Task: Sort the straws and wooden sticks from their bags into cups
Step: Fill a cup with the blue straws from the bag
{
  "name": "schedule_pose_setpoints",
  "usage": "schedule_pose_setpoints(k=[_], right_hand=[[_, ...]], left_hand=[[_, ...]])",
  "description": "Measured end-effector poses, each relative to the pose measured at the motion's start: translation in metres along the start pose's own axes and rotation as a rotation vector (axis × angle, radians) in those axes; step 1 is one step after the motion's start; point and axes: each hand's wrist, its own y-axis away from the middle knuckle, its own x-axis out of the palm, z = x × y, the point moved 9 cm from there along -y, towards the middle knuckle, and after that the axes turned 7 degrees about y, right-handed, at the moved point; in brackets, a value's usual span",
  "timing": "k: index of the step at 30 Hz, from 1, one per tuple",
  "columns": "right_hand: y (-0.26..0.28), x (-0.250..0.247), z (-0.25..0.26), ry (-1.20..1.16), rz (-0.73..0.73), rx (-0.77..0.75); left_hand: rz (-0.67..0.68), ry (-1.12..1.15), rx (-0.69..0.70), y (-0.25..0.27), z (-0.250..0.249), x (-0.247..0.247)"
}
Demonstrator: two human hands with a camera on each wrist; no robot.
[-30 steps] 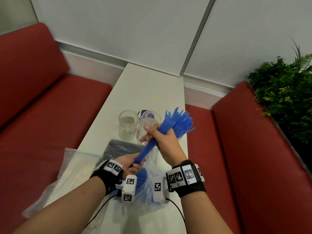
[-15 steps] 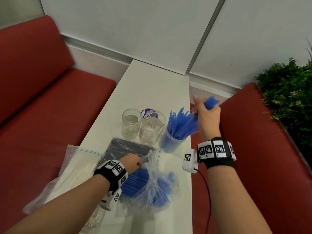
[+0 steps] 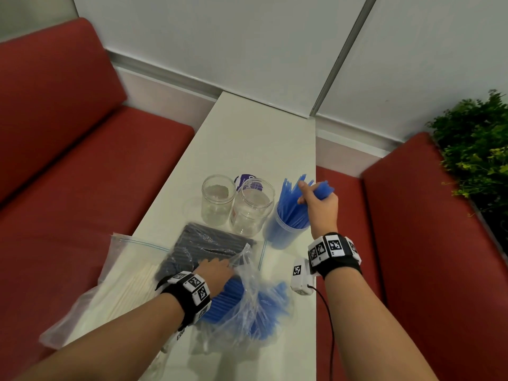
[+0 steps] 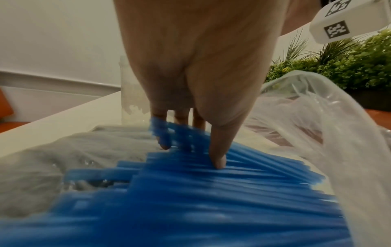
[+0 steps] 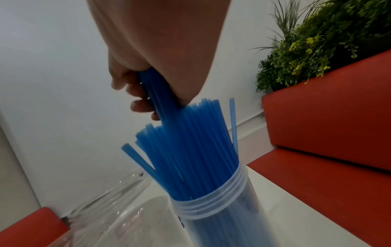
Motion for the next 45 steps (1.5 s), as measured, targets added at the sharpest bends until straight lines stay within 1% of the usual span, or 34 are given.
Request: schedule_pose_setpoints(k=[2, 3, 6, 8, 9, 10, 13, 15, 16, 17, 20, 22, 23, 24, 26, 27, 28, 29, 30, 31, 32, 33, 34, 35, 36, 37, 38, 39, 41, 43, 45], right_hand=[[-0.003, -0.002, 0.004, -0.015, 0.018, -0.031], [-0.005, -0.006, 0.011, -0.051, 0.000, -0.064], [-0.012, -0.026, 0.035, -0.166, -0.136, -0.176], [-0.014, -0.033, 0.045, -0.168, -0.206, -0.239], [-0.014, -0.031, 0.046, -0.120, -0.213, -0.263], [-0.012, -0.025, 0.046, -0.022, -0.198, -0.287], [-0.001, 0.005, 0.030, 0.397, -0.066, -0.337], [0.003, 0.026, 0.002, 0.706, 0.069, -0.265], [0.005, 0.030, -0.009, 0.836, 0.115, -0.227], [0.007, 0.031, -0.015, 0.918, 0.128, -0.214], [0.010, 0.026, -0.013, 0.996, 0.085, -0.202], [0.013, 0.025, -0.011, 1.089, 0.130, -0.146], [0.016, 0.022, -0.007, 1.095, 0.140, -0.129], [0.019, 0.018, 0.004, 1.042, 0.109, -0.163], [0.033, 0.013, 0.036, 0.811, 0.011, -0.355], [0.045, 0.017, 0.047, 0.678, 0.035, -0.432], [0.058, 0.030, 0.049, 0.552, 0.156, -0.457], [0.077, 0.052, 0.041, 0.463, 0.354, -0.415], [0.103, 0.079, 0.027, 0.421, 0.592, -0.324], [0.130, 0.103, 0.011, 0.421, 0.796, -0.233], [0.155, 0.120, -0.003, 0.449, 0.918, -0.191], [0.172, 0.133, -0.016, 0.489, 0.963, -0.196], [0.181, 0.142, -0.021, 0.511, 0.934, -0.226], [0.185, 0.146, -0.023, 0.505, 0.867, -0.230], [0.187, 0.149, -0.023, 0.462, 0.814, -0.192], [0.187, 0.148, -0.025, 0.391, 0.758, -0.118], [0.188, 0.145, -0.024, 0.278, 0.701, -0.038], [0.188, 0.142, -0.022, 0.170, 0.649, 0.013], [0.188, 0.136, -0.014, 0.032, 0.557, 0.062], [0.190, 0.132, -0.003, -0.042, 0.523, 0.066], [0.188, 0.129, 0.008, -0.098, 0.491, 0.066]], left_hand=[[0.007, -0.010, 0.001, 0.001, 0.001, -0.004], [0.019, -0.024, -0.010, 0.001, 0.003, -0.006], [0.050, -0.072, -0.061, 0.003, 0.008, -0.011], [0.072, -0.099, -0.078, 0.004, 0.010, -0.012], [0.082, -0.110, -0.082, 0.005, 0.011, -0.013], [0.090, -0.119, -0.086, 0.007, 0.011, -0.013], [0.078, -0.129, -0.088, 0.009, 0.010, -0.015], [0.063, -0.120, -0.089, 0.012, 0.010, -0.016], [0.062, -0.112, -0.089, 0.014, 0.009, -0.017], [0.071, -0.108, -0.095, 0.016, 0.010, -0.018], [0.112, -0.084, -0.110, 0.019, 0.011, -0.021], [0.154, -0.082, -0.129, 0.024, 0.010, -0.025], [0.171, -0.073, -0.138, 0.027, 0.009, -0.028], [0.185, -0.060, -0.138, 0.029, 0.008, -0.031], [0.198, -0.039, -0.162, 0.038, 0.006, -0.044], [0.201, -0.044, -0.178, 0.044, 0.006, -0.052], [0.192, -0.058, -0.188, 0.050, 0.006, -0.061], [0.170, -0.095, -0.194, 0.054, 0.000, -0.073], [0.151, -0.162, -0.187, 0.061, -0.005, -0.083], [0.146, -0.259, -0.175, 0.068, -0.012, -0.093], [0.129, -0.396, -0.139, 0.075, -0.022, -0.102], [0.097, -0.474, -0.103, 0.080, -0.029, -0.112], [0.035, -0.477, -0.096, 0.086, -0.033, -0.124], [-0.056, -0.424, -0.110, 0.093, -0.036, -0.139], [-0.153, -0.319, -0.108, 0.103, -0.039, -0.153], [-0.209, -0.306, -0.068, 0.114, -0.046, -0.167], [-0.244, -0.302, -0.060, 0.123, -0.048, -0.176], [-0.294, -0.206, -0.086, 0.129, -0.052, -0.191], [-0.488, -0.086, 0.010, 0.148, -0.062, -0.225], [-0.650, -0.090, 0.106, 0.159, -0.070, -0.245], [-0.724, -0.027, 0.141, 0.161, -0.071, -0.247]])
